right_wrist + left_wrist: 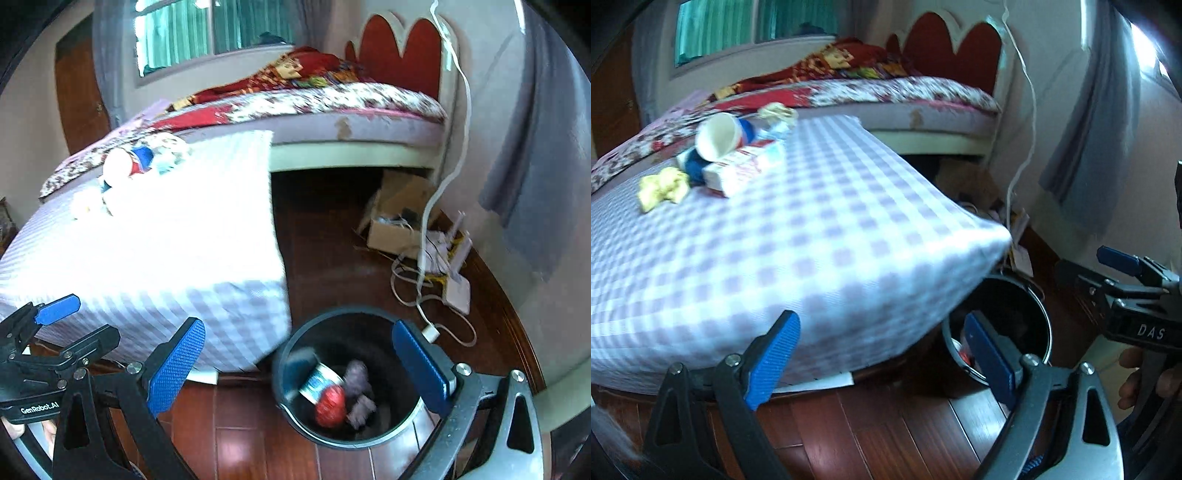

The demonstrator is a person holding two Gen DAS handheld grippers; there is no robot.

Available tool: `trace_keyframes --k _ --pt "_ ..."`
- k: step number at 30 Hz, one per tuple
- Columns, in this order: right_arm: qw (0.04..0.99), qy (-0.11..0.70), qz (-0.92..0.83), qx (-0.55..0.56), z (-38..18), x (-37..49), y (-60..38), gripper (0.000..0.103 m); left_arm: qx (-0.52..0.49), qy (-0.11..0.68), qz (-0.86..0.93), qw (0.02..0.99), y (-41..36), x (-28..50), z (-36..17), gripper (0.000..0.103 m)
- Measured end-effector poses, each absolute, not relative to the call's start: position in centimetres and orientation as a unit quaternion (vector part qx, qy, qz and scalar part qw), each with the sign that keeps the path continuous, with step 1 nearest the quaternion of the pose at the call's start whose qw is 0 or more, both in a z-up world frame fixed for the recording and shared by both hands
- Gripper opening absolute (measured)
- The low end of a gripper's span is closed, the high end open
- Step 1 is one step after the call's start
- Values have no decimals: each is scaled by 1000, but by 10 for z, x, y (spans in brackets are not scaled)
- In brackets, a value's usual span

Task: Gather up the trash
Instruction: 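Move both open tools back toward the bed, then grasp the yellow cloth with the left tool while the right tool grasps the red-white cup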

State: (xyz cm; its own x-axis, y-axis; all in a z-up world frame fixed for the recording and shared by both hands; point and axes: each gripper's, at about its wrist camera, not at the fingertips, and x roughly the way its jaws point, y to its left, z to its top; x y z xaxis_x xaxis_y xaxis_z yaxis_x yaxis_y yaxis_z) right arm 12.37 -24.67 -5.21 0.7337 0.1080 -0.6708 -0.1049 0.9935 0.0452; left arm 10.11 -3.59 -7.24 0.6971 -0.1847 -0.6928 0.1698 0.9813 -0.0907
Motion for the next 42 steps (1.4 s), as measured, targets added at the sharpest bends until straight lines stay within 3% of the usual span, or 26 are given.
trace_keyframes --k 16,30,31,33,34,42 --pt "920 359 158 -11 -33 178 -97 102 -31 350 49 935 108 104 -58 92" --pt "916 352 192 -7 -30 277 11 101 -75 337 96 934 199 175 -61 91" --pt "917 348 195 -7 -28 287 15 100 -75 337 96 934 203 180 -61 90" --pt "916 347 199 -11 -26 307 24 77 -77 336 94 934 212 203 -61 90" --pt "915 350 201 -11 -26 315 27 72 -76 338 93 934 215 213 -62 90" --pt "908 360 215 -22 -36 370 50 52 -82 356 81 927 234 278 -77 87"
